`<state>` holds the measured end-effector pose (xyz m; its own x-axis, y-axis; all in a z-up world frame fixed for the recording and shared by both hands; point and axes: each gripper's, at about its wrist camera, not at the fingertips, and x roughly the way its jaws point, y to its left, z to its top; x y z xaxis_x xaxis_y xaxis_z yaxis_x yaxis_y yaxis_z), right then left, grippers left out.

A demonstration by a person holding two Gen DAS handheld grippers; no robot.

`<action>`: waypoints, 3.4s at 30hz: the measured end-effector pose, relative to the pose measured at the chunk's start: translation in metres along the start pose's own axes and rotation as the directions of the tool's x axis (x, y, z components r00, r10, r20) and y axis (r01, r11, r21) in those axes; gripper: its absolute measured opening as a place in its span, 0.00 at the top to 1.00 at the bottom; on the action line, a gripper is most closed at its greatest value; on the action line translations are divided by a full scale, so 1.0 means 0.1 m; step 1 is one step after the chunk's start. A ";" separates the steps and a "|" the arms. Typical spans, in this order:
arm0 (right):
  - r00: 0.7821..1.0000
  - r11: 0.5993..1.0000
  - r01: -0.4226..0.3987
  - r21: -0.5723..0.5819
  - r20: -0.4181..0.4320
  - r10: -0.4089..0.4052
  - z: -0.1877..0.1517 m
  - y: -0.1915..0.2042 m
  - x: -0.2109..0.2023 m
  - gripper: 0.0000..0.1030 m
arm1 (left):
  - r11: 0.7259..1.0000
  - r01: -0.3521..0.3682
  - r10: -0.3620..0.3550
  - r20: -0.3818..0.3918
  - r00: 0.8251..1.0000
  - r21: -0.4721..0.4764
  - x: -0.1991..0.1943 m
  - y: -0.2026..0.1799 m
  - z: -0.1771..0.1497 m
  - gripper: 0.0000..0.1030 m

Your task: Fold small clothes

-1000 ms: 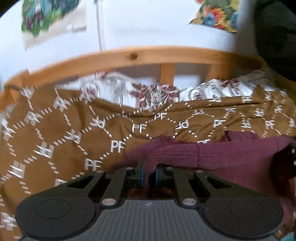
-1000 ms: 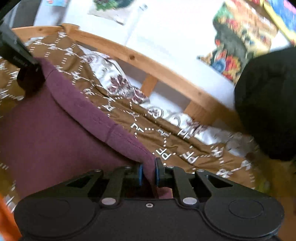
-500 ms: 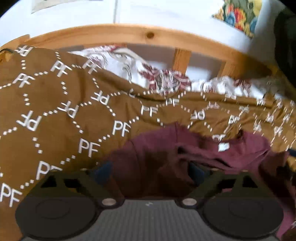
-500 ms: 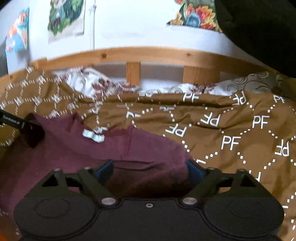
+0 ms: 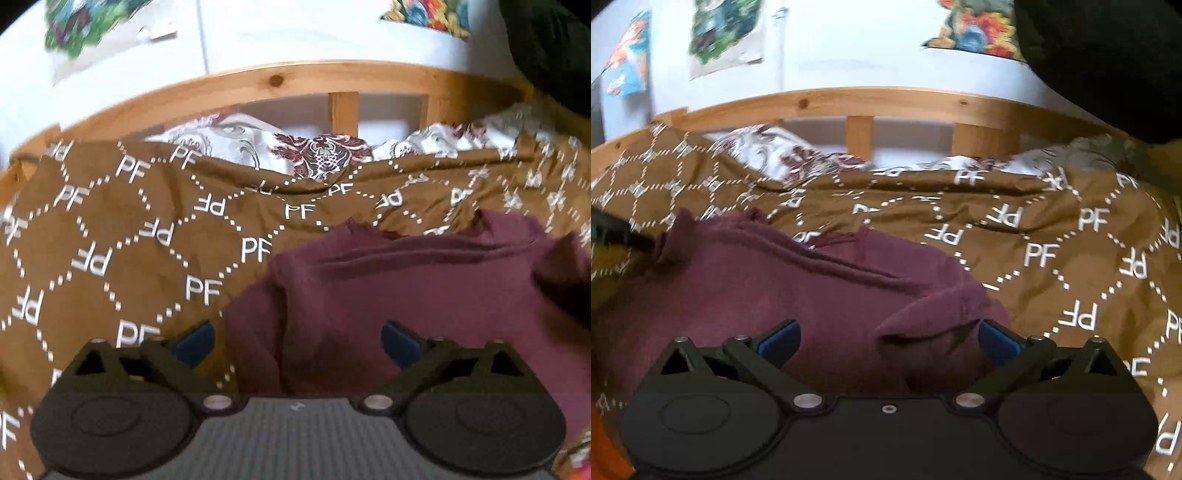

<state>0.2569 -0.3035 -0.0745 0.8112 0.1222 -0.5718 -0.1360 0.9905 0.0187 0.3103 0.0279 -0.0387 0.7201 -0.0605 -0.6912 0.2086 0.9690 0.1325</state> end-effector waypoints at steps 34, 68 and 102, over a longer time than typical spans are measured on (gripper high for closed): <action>0.976 0.983 0.181 0.038 0.114 -0.184 -0.09 -0.35 0.49 0.56 | 0.972 -0.098 0.100 0.000 0.995 -0.213 0.42 0.31 -0.03 0.38; 0.954 0.943 0.279 0.182 0.059 -0.294 -0.57 -0.28 -0.86 0.01 | 0.924 -0.215 0.171 -0.161 0.972 -0.316 -0.69 0.33 -0.80 0.01; 0.935 0.931 0.307 0.199 -0.245 -0.256 -0.77 -0.39 -0.46 0.01 | 0.891 -0.279 0.151 -0.346 0.926 -0.359 -0.36 0.49 -1.01 0.01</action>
<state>0.1810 -0.3522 -0.1122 0.6541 -0.1551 -0.7404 0.2358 0.9718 0.0047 0.2276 0.1021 -0.0788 0.4691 0.1730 -0.8660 -0.2530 0.9658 0.0559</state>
